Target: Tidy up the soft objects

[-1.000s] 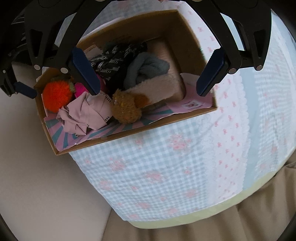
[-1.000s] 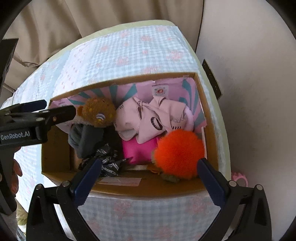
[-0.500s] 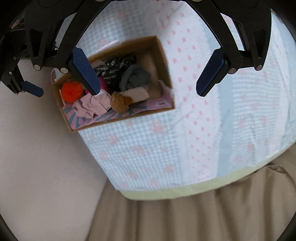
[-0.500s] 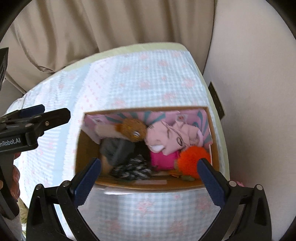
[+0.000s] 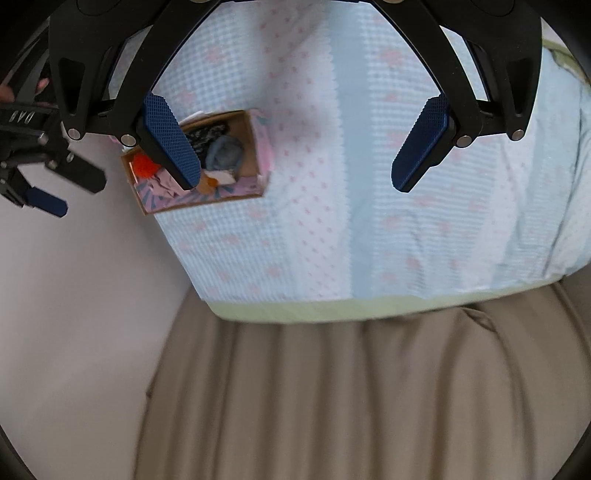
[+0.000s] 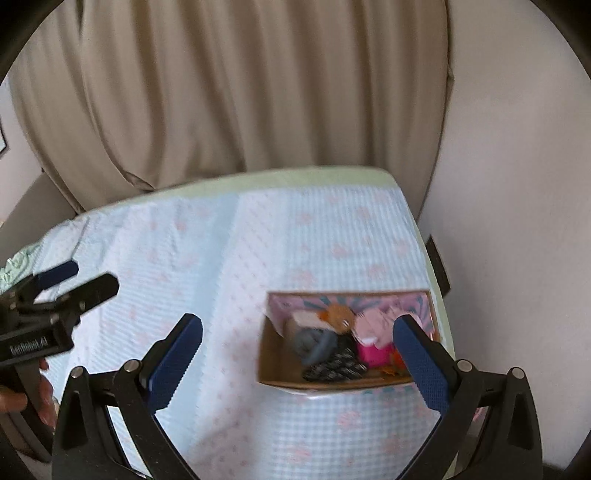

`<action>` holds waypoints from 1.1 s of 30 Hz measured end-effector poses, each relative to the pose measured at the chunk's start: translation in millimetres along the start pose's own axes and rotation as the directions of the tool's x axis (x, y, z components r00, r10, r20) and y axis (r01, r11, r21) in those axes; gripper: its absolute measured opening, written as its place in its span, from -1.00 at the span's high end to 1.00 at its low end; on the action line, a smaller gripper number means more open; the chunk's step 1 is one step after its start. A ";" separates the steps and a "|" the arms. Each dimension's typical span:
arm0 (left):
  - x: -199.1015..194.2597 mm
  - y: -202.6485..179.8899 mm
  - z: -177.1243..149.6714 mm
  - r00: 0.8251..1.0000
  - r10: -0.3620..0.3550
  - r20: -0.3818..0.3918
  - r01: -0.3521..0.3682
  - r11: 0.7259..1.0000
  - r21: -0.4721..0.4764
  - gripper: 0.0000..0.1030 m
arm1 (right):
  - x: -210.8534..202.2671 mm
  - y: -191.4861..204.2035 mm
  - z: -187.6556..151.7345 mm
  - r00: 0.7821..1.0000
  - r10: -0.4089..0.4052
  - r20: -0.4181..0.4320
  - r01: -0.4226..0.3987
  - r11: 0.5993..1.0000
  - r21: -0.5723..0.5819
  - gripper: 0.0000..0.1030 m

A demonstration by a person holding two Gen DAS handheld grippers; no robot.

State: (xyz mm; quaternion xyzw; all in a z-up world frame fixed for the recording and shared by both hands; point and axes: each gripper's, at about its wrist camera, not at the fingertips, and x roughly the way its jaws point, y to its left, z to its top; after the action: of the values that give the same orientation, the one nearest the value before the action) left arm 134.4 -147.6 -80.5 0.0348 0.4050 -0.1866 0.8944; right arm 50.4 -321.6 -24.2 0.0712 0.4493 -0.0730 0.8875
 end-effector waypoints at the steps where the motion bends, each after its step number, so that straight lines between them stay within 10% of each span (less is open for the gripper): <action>1: -11.1 8.7 0.0 1.000 0.009 0.014 -0.009 1.000 -0.005 -0.99 | -9.3 10.9 3.4 1.000 0.002 0.018 -0.002 1.000 -0.008 -1.00; 18: -163.4 88.5 -23.6 0.949 0.130 0.287 -0.122 0.992 -0.044 -0.99 | -106.0 123.6 -5.3 0.968 -0.021 0.250 0.038 0.997 -0.066 -0.99; 33: -178.3 90.7 -33.7 0.935 0.153 0.318 -0.143 0.988 -0.057 -0.99 | -120.5 129.3 -13.7 0.953 -0.057 0.298 0.070 0.997 -0.036 -0.99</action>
State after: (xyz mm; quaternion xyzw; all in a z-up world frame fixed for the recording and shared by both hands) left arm 35.8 -1.7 20.4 0.0196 0.2530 -0.1152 0.9604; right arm -6.0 -184.5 72.9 0.0246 0.3147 -0.1011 0.9435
